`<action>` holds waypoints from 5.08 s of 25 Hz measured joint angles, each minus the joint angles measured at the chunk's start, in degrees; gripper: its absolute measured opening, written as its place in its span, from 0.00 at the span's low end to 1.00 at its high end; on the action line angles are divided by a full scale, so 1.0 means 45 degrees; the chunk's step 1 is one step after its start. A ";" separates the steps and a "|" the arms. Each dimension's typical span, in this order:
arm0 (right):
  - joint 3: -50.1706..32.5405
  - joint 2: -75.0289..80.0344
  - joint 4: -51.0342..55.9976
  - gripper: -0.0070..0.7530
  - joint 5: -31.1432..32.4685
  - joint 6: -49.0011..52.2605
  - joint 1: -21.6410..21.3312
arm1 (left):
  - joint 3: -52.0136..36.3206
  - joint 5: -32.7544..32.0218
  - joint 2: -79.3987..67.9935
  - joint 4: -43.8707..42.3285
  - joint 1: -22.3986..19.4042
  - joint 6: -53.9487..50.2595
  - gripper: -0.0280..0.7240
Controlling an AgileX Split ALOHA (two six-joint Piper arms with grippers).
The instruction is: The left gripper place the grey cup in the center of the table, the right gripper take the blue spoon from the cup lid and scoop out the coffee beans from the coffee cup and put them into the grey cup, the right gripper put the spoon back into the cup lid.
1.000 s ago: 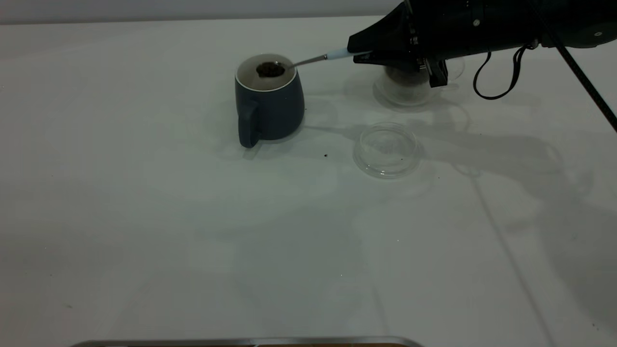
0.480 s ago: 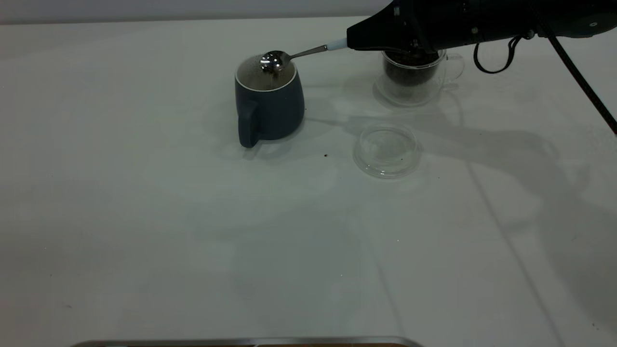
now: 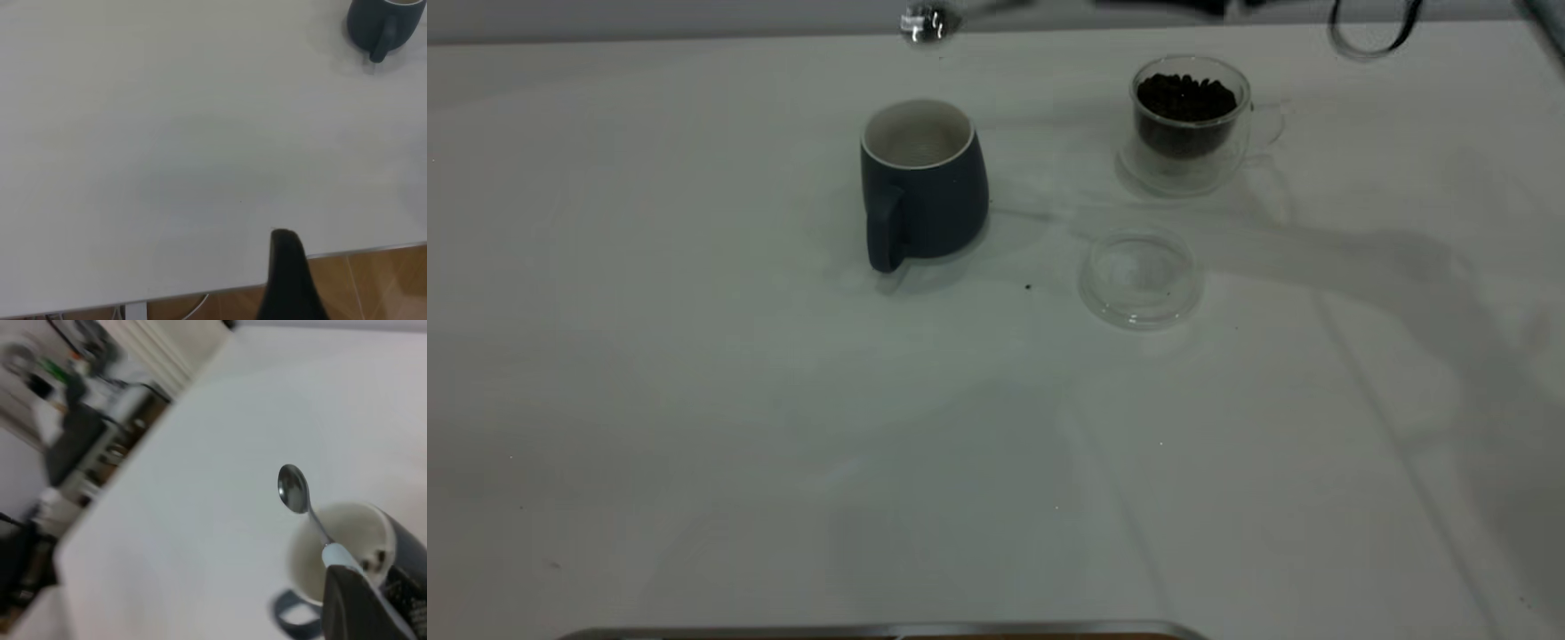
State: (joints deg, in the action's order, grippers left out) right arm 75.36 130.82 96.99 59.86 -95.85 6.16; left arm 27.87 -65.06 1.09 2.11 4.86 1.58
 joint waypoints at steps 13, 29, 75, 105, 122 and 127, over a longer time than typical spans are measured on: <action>-0.5566 -0.1422 0.0334 0.15 -0.1414 0.1962 -0.2445 | 0.0000 0.0000 0.0000 0.0000 0.0000 -0.0050 0.82; -0.6017 0.1522 0.1289 0.15 -0.1796 0.1595 -0.2716 | 0.0000 0.0000 0.0000 0.0000 0.0000 -0.0039 0.82; -0.4415 0.1829 0.1289 0.22 -0.2213 0.0886 -0.2134 | 0.0000 0.0000 0.0000 0.0000 0.0000 -0.0008 0.82; -0.4415 0.1829 0.1185 0.88 -0.3835 0.1498 -0.3079 | 0.0000 0.0000 0.0000 0.0000 0.0000 -0.0043 0.82; -0.4415 -0.2821 -0.3242 0.84 -0.2334 0.4568 -0.5379 | 0.0000 0.0000 0.0000 0.0000 0.0000 0.0003 0.82; -0.4436 -0.6687 -0.6209 0.82 -0.2282 0.7767 -0.5379 | 0.0000 0.0000 0.0000 0.0000 0.0000 0.0003 0.82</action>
State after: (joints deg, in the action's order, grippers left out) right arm 55.40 100.73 69.05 49.59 -60.90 -18.04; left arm 27.87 -65.06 1.09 2.11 4.86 1.59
